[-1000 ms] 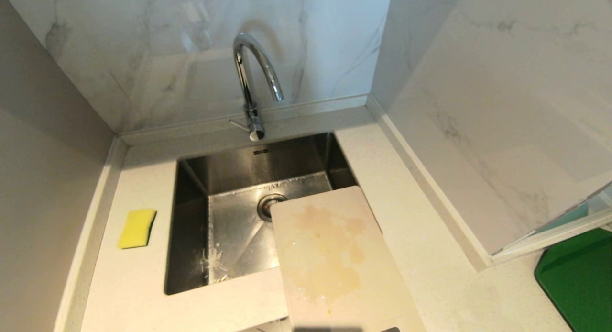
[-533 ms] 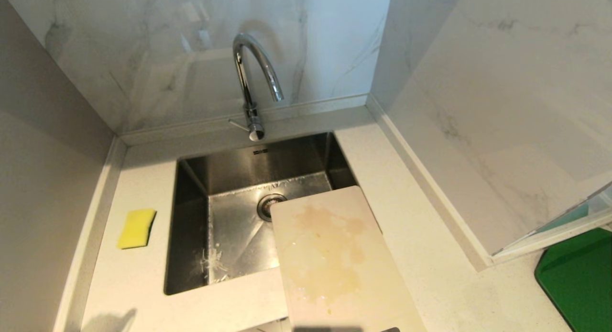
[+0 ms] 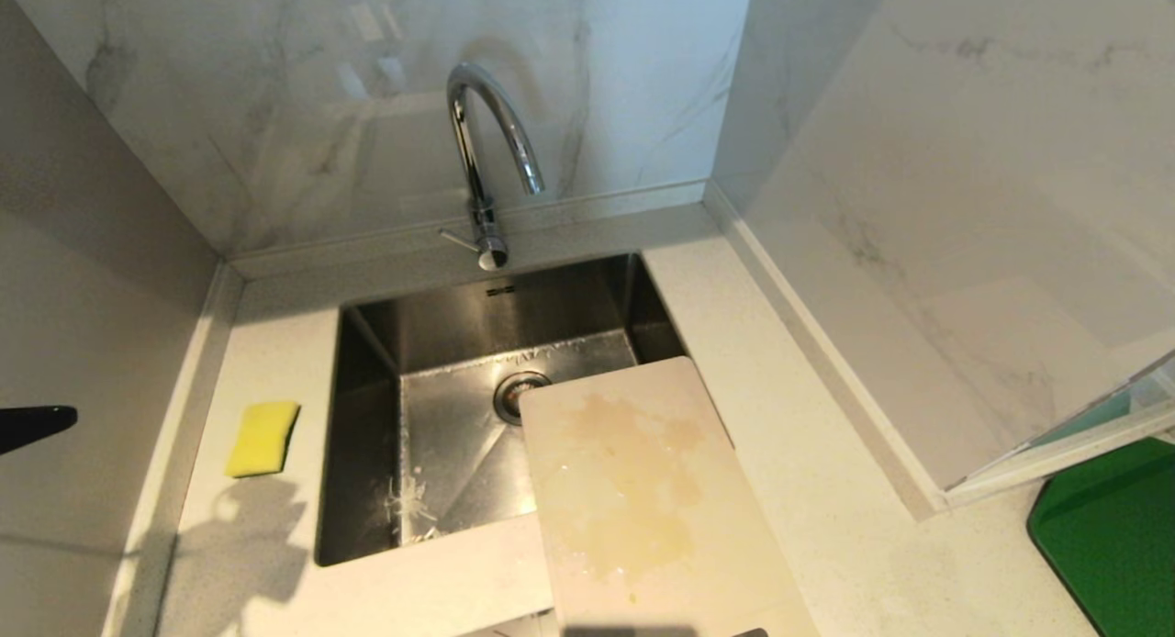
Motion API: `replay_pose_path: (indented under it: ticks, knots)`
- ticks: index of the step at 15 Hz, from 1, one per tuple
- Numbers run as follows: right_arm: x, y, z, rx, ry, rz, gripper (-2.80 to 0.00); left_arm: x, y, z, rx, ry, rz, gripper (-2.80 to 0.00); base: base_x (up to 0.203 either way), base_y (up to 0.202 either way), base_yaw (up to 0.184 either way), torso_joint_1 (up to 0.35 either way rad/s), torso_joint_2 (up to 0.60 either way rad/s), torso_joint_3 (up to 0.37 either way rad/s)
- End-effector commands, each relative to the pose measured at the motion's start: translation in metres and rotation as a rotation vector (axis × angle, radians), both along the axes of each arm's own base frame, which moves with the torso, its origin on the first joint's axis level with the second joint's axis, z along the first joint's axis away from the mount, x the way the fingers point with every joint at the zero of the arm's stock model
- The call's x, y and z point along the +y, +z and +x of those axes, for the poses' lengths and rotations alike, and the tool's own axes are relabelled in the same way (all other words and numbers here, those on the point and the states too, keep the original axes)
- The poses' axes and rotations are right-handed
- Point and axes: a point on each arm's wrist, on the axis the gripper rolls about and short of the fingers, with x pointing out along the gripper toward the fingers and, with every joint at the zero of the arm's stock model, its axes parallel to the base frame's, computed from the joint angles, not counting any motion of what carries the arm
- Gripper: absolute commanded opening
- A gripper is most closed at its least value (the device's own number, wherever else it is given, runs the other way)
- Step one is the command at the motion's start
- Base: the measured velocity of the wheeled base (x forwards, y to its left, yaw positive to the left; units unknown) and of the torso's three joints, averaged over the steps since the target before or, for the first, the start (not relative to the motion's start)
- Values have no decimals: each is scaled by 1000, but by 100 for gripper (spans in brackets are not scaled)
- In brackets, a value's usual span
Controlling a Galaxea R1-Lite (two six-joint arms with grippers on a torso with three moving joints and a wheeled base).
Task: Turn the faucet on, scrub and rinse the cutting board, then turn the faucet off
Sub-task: Turn on the tap
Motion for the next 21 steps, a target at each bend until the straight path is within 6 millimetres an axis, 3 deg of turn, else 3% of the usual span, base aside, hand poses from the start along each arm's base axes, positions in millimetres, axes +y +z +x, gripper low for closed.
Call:
replay_pose_path:
  ticks: [1,6,14,17,21]
  knots:
    - [0,0,0,0,-1,0,-280,0,1,52,127,-6,-16,-280,0,0,0,0,0,0]
    - [0,0,0,0,-1,0,-280,-25,-8,124,245,-75,-65,-280,0,0,0,0,0,0]
    - [0,0,0,0,0,0,-280,-53,-6,218,203,-47,-117,-280,0,0,0,0,0,0]
    - [0,0,0,0,-1,0,-280,-57,15,243,114,3,-139,-280,0,0,0,0,0,0]
    - [0,0,0,0,-1,0,-280,-64,3,279,126,28,-177,-280,0,0,0,0,0,0]
